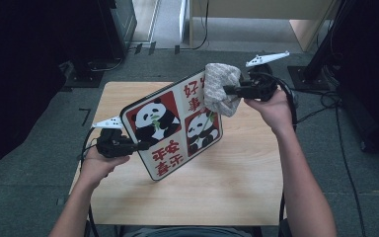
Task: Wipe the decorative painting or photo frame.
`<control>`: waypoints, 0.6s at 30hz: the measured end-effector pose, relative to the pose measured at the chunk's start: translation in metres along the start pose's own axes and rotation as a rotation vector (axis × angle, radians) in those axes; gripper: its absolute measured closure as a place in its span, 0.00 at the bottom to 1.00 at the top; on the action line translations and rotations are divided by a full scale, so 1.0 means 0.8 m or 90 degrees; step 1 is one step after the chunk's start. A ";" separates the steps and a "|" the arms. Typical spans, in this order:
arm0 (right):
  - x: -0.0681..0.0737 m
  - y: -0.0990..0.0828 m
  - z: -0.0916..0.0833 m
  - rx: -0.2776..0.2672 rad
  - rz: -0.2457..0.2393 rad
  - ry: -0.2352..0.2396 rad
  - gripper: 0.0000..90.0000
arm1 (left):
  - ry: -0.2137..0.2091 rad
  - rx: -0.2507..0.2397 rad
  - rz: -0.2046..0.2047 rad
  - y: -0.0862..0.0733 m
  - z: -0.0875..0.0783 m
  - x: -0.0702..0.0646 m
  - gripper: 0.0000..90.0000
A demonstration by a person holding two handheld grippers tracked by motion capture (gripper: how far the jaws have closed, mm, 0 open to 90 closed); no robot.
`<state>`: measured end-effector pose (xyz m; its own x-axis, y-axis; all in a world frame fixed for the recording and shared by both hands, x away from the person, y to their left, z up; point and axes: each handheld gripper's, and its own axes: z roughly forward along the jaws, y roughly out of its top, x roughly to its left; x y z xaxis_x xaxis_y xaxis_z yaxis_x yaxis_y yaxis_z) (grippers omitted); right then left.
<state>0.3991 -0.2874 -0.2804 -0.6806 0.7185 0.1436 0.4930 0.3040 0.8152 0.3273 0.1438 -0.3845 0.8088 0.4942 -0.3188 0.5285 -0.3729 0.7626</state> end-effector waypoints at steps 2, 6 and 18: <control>-0.005 -0.008 0.009 0.003 0.001 0.000 0.79 | -0.001 0.000 0.000 0.000 0.000 0.000 0.89; -0.008 -0.016 0.015 0.001 0.010 0.002 0.79 | 0.000 0.001 0.002 0.000 -0.001 0.000 0.89; -0.008 -0.036 0.027 0.002 0.004 -0.015 0.78 | 0.004 0.001 0.006 -0.001 -0.001 -0.001 0.89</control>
<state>0.4013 -0.2871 -0.3169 -0.6639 0.7354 0.1358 0.4995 0.3009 0.8124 0.3262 0.1441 -0.3841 0.8123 0.4955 -0.3077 0.5210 -0.3792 0.7647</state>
